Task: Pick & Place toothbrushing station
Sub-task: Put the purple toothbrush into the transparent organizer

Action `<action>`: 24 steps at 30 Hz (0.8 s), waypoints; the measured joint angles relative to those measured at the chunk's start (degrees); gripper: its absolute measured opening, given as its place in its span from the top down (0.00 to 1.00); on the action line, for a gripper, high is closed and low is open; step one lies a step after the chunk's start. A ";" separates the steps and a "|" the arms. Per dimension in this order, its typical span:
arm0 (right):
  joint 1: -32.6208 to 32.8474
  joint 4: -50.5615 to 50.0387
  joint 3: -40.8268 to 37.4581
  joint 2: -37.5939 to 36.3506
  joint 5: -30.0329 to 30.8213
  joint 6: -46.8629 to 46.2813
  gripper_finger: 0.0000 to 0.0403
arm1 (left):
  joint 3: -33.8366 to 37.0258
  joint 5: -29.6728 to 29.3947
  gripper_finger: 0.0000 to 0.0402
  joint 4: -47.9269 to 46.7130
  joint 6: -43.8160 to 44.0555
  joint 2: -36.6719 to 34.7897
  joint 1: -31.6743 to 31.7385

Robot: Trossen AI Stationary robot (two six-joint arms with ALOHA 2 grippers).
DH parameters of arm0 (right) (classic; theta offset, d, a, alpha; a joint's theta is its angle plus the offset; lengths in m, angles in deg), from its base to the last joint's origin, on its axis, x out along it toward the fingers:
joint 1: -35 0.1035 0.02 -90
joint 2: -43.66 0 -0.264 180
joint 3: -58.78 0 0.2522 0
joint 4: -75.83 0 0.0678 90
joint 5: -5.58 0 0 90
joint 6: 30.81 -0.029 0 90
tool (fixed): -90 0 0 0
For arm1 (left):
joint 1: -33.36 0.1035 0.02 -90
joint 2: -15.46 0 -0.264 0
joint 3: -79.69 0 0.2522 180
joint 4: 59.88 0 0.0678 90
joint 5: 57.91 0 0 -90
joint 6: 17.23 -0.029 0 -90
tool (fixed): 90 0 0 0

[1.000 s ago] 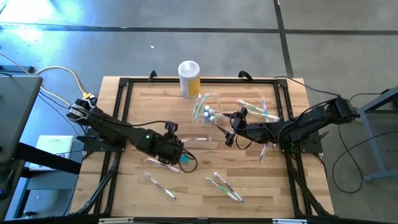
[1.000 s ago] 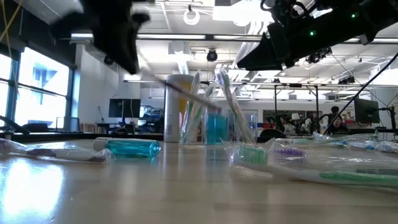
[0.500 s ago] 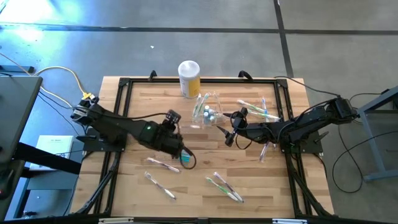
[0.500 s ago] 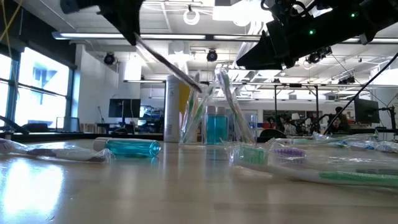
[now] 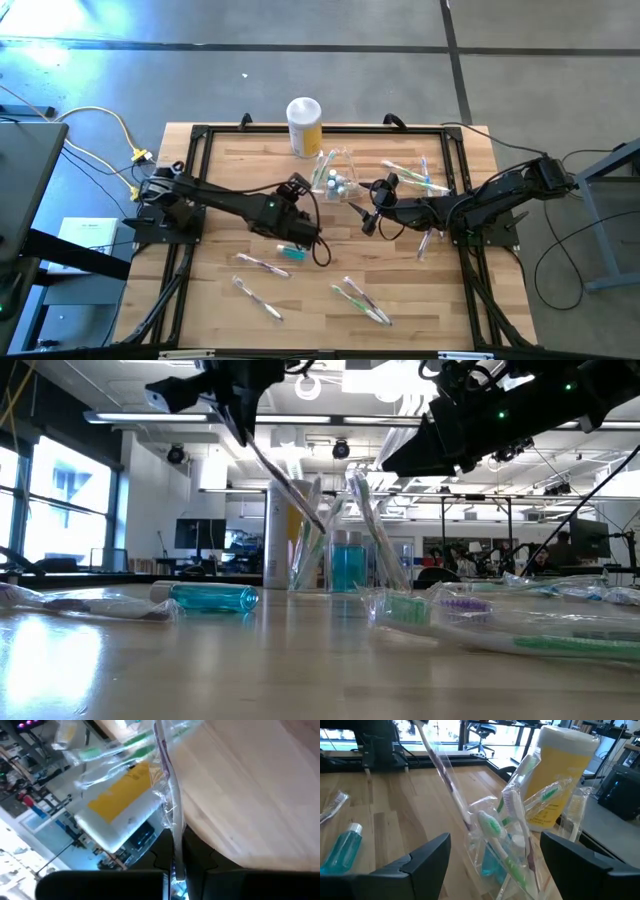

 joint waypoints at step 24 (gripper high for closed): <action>-0.66 -0.26 0.01 0.00 0.02 0.08 0.26 | -4.75 -1.67 0.97 -1.43 -20.45 1.43 6.69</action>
